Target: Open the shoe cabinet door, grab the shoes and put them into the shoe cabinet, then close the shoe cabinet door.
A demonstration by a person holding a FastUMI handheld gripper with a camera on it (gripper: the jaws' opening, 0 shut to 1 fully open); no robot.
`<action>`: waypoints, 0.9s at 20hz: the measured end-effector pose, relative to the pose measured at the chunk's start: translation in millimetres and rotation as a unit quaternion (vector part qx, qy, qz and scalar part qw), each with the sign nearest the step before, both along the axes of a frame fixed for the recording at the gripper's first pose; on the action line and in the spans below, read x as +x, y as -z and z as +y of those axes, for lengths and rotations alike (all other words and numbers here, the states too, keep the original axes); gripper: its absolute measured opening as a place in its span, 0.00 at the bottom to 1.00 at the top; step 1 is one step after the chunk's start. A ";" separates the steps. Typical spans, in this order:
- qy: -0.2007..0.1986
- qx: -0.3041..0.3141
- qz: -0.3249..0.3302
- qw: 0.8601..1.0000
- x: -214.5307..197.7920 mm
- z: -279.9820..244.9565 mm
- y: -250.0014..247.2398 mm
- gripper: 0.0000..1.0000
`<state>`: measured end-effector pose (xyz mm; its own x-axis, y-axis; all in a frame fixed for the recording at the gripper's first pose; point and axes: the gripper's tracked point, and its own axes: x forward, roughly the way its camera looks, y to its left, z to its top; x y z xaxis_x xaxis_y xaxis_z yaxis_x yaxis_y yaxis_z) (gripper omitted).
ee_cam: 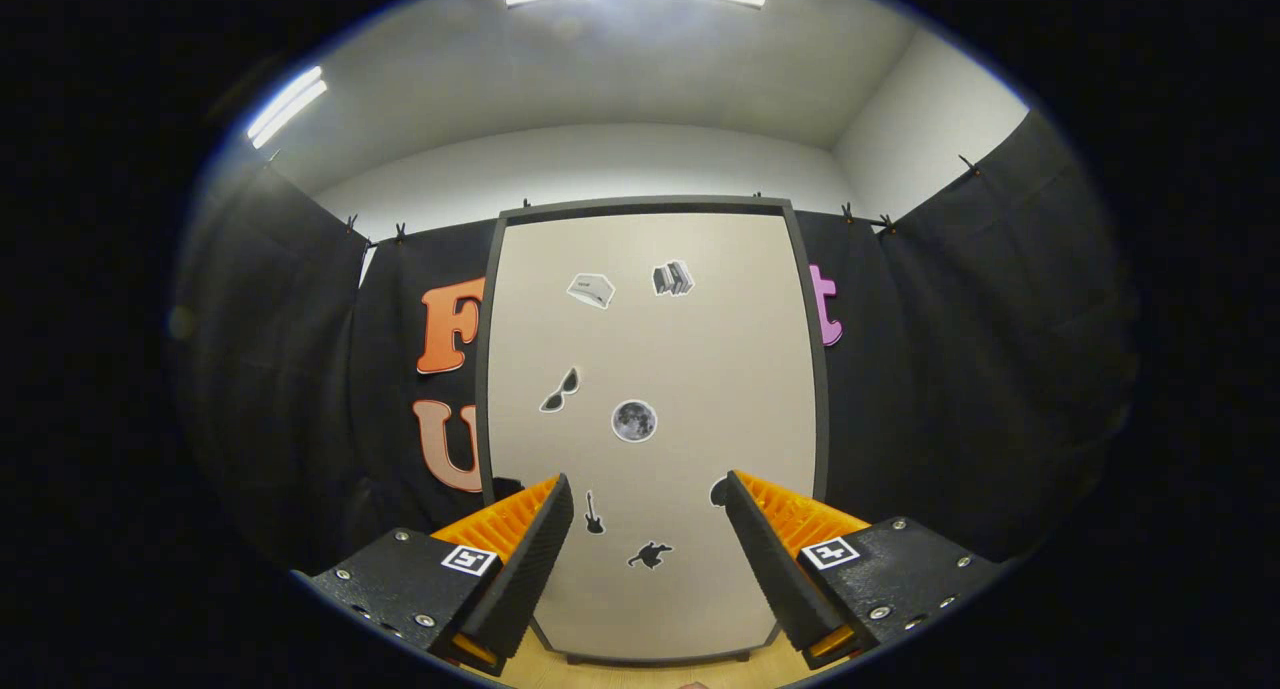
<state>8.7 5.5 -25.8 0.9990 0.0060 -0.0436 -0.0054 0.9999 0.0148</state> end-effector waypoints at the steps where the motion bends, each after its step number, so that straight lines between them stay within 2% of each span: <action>1: -0.001 0.002 0.004 1.000 0.4 0.9 2.6 0.95; 6: 0.002 -0.005 0.012 1.000 7.5 0.4 16.9 0.95; 11: -0.034 0.014 0.038 0.999 18.3 35.2 43.7 0.95; 18: -0.078 0.005 0.095 0.992 47.6 100.8 98.0 0.95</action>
